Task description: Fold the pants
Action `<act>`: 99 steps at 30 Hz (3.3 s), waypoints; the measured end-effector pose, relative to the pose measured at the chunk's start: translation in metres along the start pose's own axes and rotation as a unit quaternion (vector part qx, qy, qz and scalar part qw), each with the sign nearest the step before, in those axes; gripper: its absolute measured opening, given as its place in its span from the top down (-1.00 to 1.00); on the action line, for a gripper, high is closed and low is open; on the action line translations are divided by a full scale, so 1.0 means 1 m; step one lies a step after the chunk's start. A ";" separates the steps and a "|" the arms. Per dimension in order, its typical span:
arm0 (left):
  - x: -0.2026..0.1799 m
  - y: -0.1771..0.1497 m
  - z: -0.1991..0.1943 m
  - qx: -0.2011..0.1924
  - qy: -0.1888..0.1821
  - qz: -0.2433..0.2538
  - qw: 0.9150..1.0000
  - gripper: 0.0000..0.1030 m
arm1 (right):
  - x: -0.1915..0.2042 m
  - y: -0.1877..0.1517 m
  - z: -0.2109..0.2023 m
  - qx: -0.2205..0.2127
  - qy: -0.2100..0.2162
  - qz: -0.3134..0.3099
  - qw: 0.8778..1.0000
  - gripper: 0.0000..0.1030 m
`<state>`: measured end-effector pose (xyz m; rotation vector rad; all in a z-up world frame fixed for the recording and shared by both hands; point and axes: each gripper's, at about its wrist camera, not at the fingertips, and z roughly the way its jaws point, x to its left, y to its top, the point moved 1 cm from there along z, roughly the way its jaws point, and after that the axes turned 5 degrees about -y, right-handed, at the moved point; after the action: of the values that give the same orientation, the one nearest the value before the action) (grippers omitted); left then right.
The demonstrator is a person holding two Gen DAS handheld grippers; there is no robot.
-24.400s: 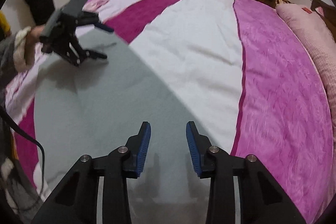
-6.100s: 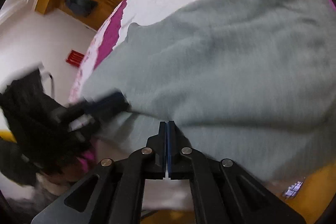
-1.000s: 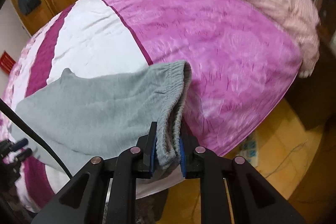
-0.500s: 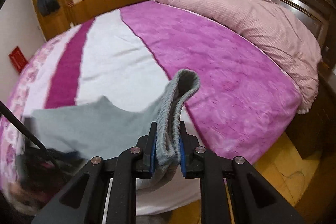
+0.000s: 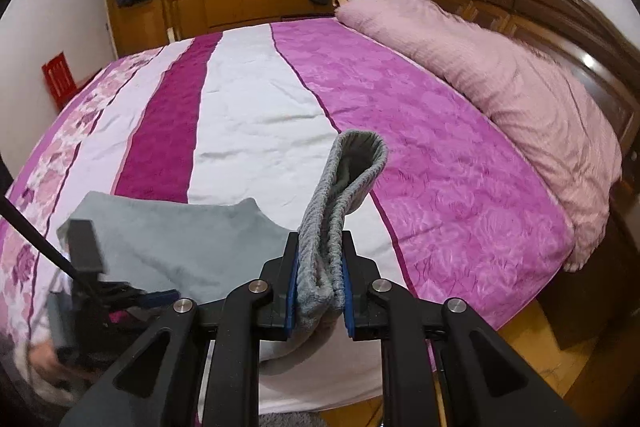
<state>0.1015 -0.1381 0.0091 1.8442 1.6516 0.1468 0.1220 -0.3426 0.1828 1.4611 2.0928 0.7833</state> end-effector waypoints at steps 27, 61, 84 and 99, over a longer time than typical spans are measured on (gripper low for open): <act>0.267 -0.063 -0.212 -0.030 0.127 -0.174 0.976 0.40 | 0.343 0.024 0.059 0.001 0.008 -0.208 0.978 0.69; 0.309 -0.079 -0.242 -0.050 0.126 -0.258 0.957 0.37 | 0.468 0.002 0.099 0.161 0.256 -0.186 0.935 0.21; 0.250 -0.051 -0.127 0.011 0.090 -0.126 0.988 0.95 | 0.160 -0.080 0.146 0.239 0.296 0.063 0.923 0.59; 0.244 0.022 -0.081 0.010 0.123 -0.140 0.982 0.93 | 0.148 0.015 0.243 0.186 0.367 0.115 0.904 0.92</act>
<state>0.1291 0.1184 0.0034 1.6382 2.0718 0.2450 0.2440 -0.1536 0.0086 1.8369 2.7732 1.2255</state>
